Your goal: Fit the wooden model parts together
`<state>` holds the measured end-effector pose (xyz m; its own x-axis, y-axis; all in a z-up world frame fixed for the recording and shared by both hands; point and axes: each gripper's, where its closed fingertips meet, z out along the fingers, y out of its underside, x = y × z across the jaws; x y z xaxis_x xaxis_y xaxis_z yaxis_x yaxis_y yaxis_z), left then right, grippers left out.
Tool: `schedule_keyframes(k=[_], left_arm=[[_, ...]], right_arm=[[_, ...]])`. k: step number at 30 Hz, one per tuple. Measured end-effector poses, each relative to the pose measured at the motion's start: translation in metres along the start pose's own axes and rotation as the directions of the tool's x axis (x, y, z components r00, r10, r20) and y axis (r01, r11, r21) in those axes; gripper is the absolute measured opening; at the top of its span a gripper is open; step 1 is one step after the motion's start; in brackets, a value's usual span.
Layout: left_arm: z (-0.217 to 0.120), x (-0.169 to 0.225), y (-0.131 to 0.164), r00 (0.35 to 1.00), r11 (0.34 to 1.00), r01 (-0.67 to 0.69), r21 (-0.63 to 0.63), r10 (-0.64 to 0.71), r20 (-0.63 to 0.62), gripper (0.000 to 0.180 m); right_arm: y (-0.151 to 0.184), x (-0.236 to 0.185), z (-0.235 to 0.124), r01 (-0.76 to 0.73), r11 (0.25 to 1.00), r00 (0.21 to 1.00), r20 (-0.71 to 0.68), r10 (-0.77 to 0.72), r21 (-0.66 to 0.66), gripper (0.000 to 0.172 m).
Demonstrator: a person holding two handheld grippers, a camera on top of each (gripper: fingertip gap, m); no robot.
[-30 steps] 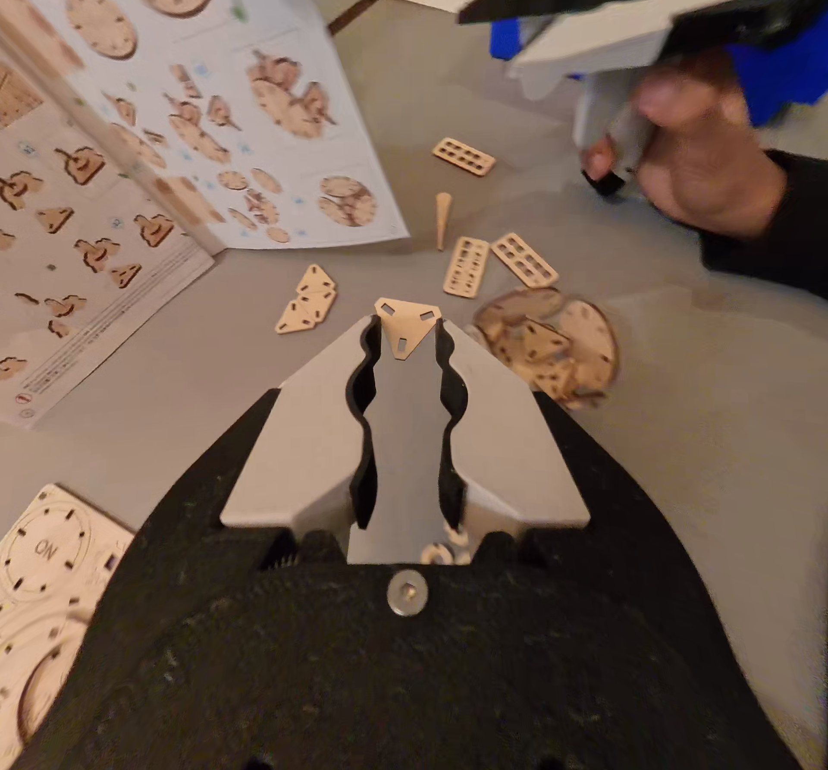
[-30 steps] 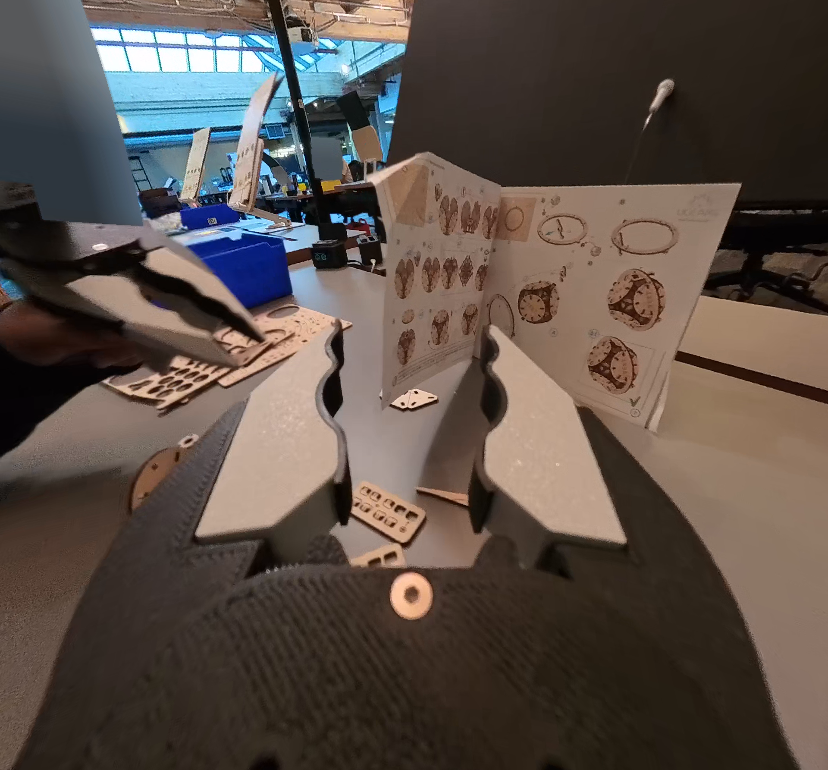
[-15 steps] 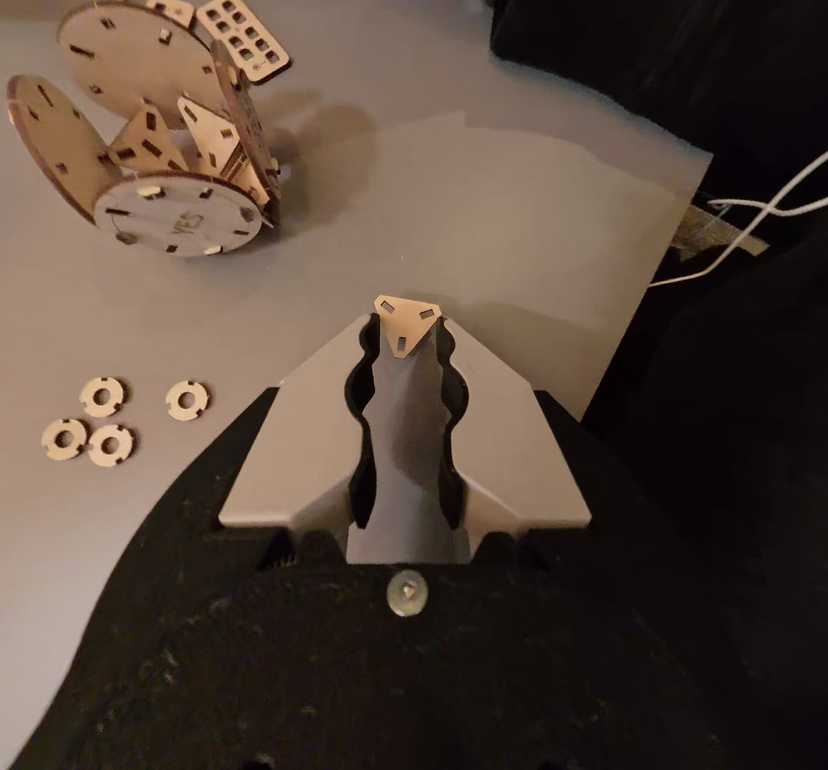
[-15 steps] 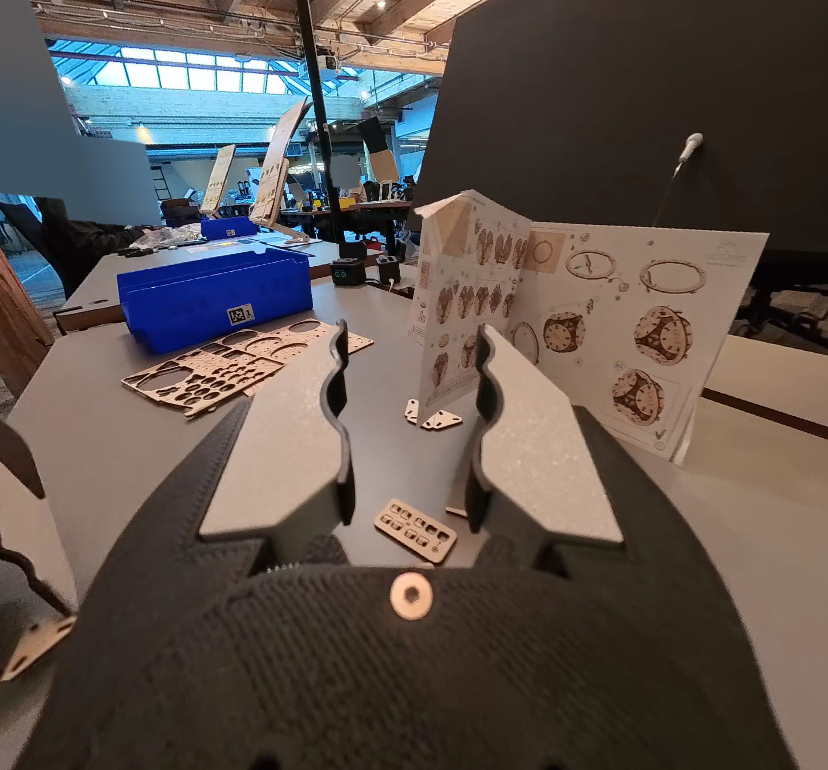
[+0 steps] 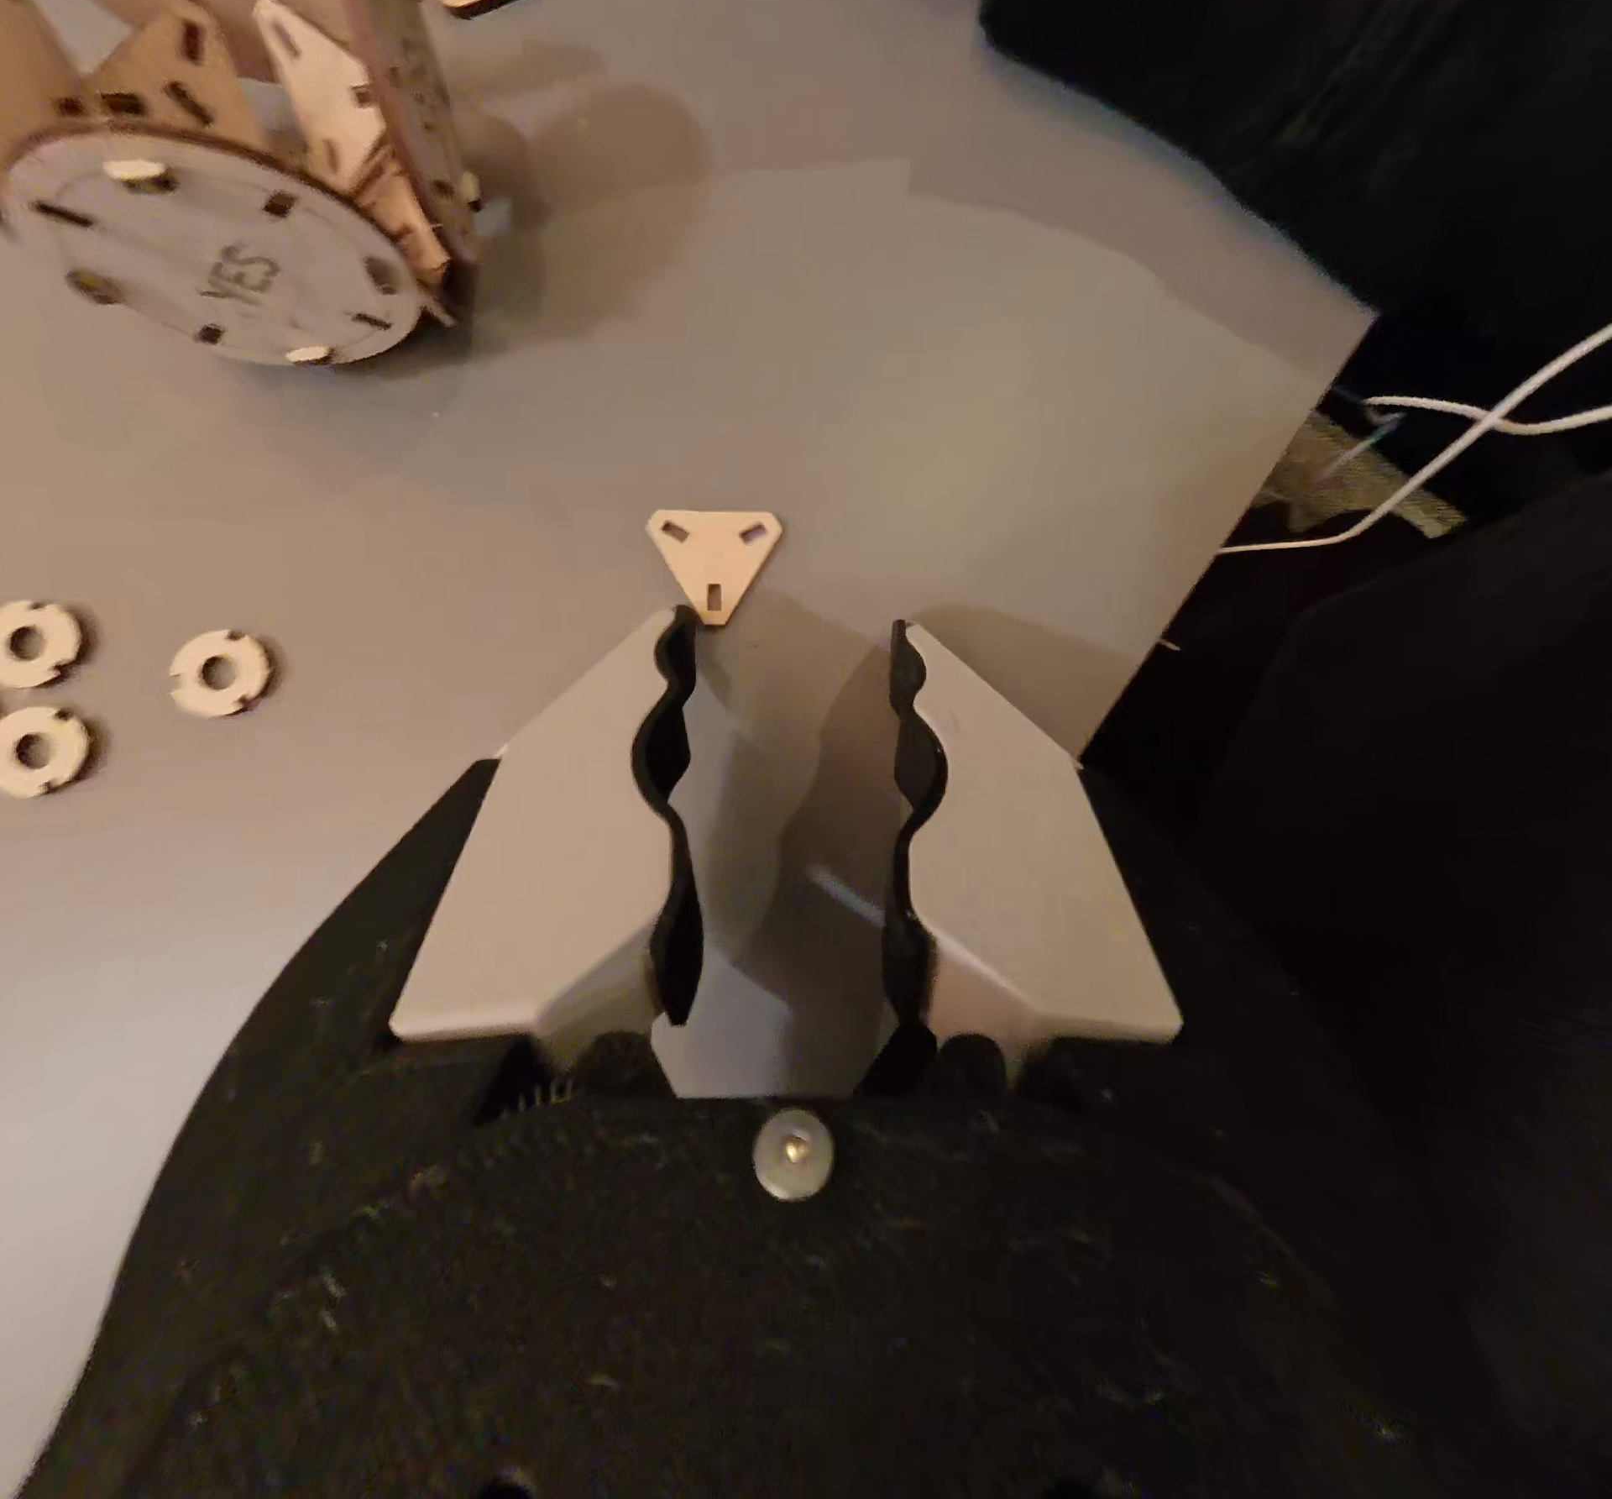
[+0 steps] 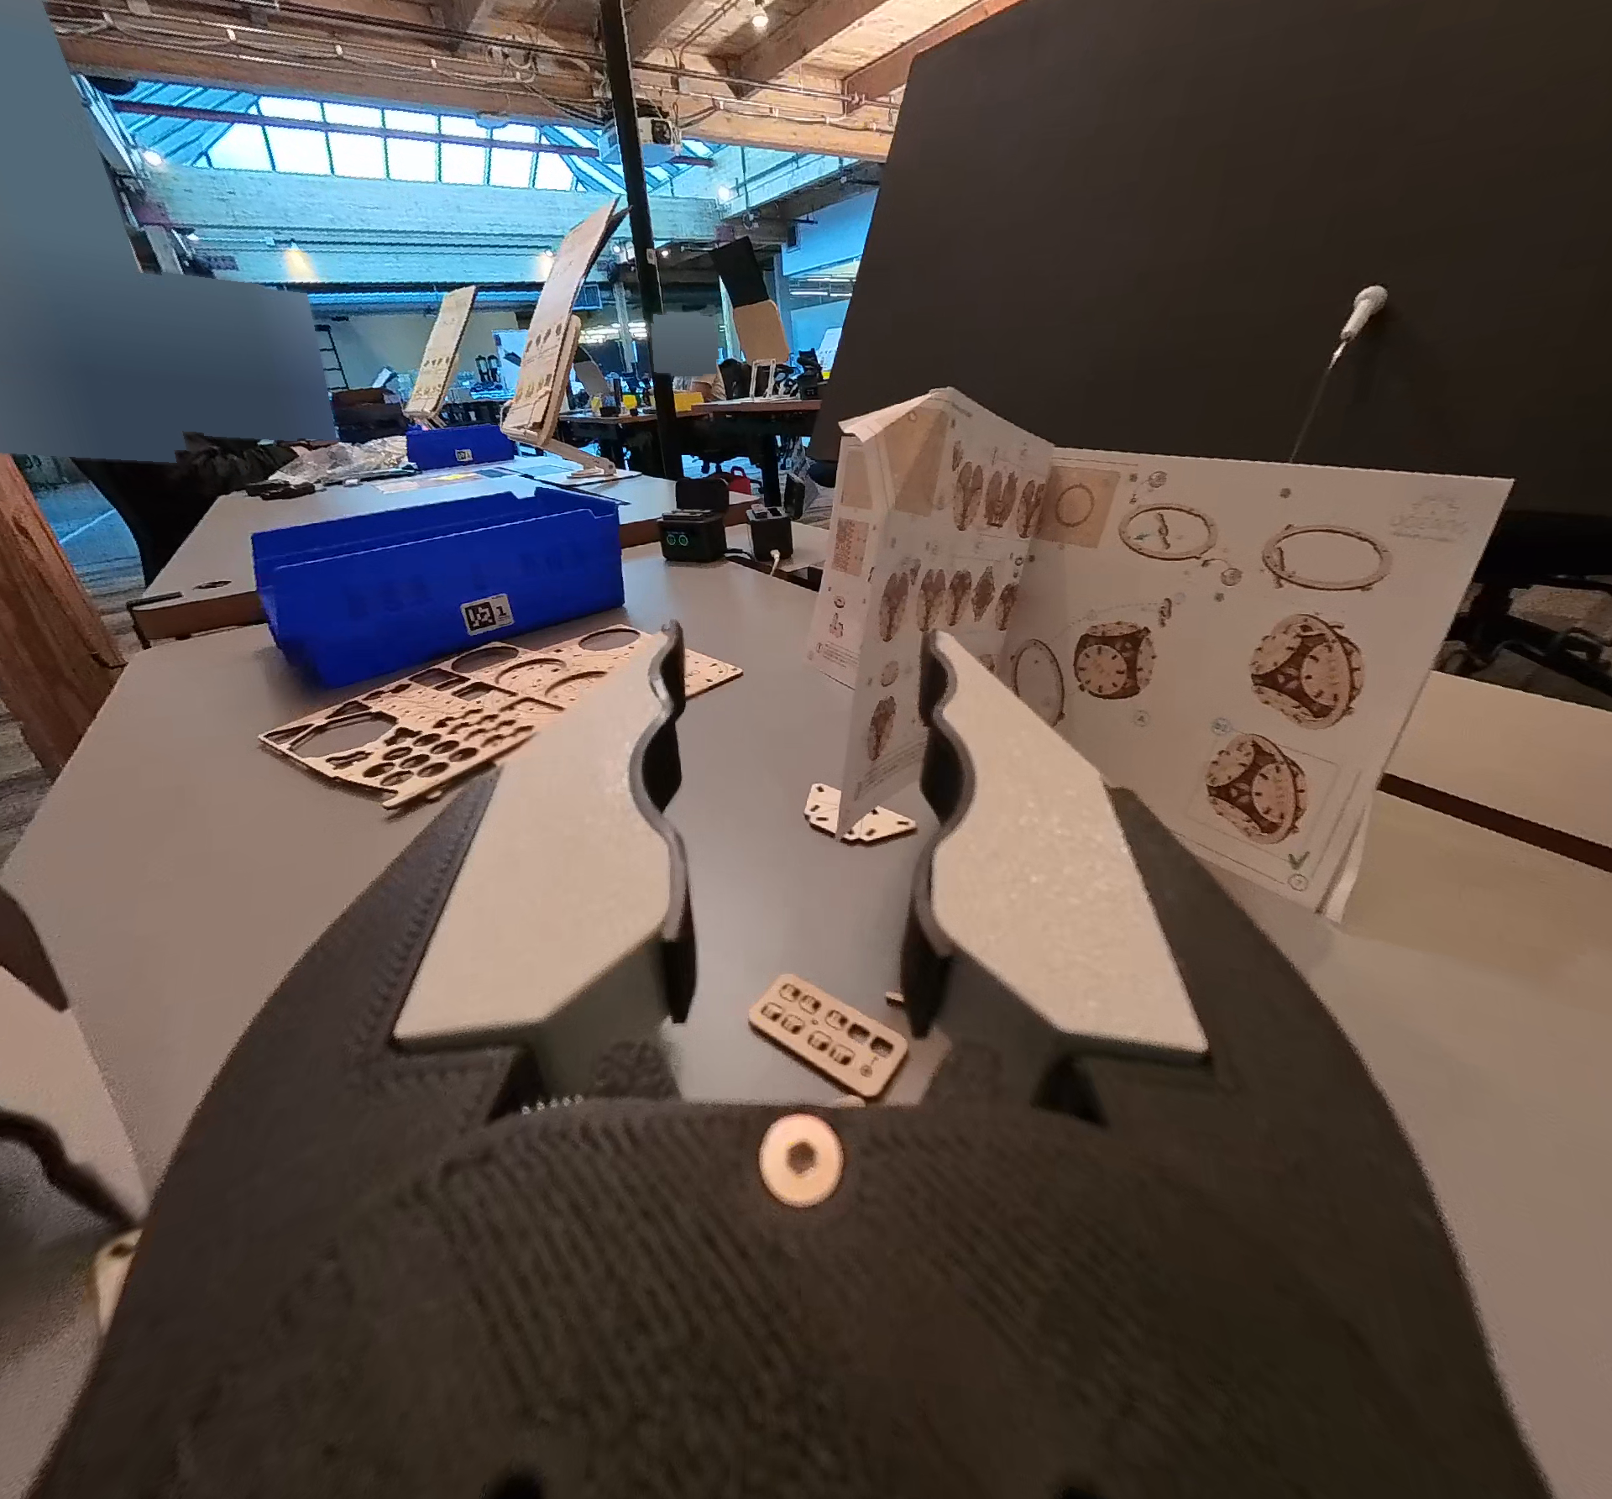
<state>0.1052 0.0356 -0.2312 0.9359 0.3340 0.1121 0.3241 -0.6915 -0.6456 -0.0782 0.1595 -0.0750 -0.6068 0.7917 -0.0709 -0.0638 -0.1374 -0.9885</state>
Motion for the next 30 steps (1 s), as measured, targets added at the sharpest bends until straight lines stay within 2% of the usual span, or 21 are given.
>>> schedule_keyframes(k=[4, 5, 9, 14, 17, 21, 25, 30], left_arm=[[0.0, 0.048, -0.009, 0.971, 1.0, -0.01, 0.02, 0.015, -0.24, 0.037], [0.0, 0.052, -0.012, 0.969, 0.999, -0.019, 0.032, 0.026, -0.244, 0.037], [0.002, 0.029, -0.014, 0.993, 0.999, -0.025, 0.034, 0.028, -0.115, 0.031], [0.0, -0.009, -0.016, 0.999, 0.998, 0.023, 0.066, -0.025, 0.032, 0.035], [0.004, -0.005, -0.017, 0.998, 0.996, 0.056, 0.07, -0.055, -0.021, 0.037], [0.006, 0.013, -0.017, 0.99, 0.993, 0.094, 0.077, -0.086, -0.112, 0.034], [0.002, 0.006, -0.014, 0.998, 0.996, 0.047, 0.076, -0.045, -0.039, 0.032], [0.001, 0.008, -0.015, 0.997, 0.994, 0.06, 0.096, -0.054, -0.055, 0.031]], right_arm=[[-0.004, -0.002, -0.002, -0.009, 1.0, 1.0, 0.006, 0.009, 0.017, 0.053], [-0.005, -0.002, -0.003, -0.009, 1.0, 1.0, 0.006, 0.009, 0.021, 0.053], [-0.012, -0.002, -0.007, -0.015, 0.999, 1.0, 0.005, 0.015, 0.044, 0.052], [-0.019, -0.003, -0.011, -0.045, 0.995, 0.999, 0.021, 0.044, 0.085, 0.053], [-0.026, -0.008, -0.014, -0.047, 0.992, 0.998, 0.048, 0.042, 0.118, 0.052], [-0.038, -0.019, -0.022, 0.035, 0.985, 0.997, 0.056, -0.045, 0.171, 0.047], [-0.038, -0.022, -0.028, 0.045, 0.984, 0.998, 0.045, -0.054, 0.175, 0.048], [-0.034, -0.017, -0.031, 0.005, 0.986, 0.999, 0.036, -0.011, 0.164, 0.052]])
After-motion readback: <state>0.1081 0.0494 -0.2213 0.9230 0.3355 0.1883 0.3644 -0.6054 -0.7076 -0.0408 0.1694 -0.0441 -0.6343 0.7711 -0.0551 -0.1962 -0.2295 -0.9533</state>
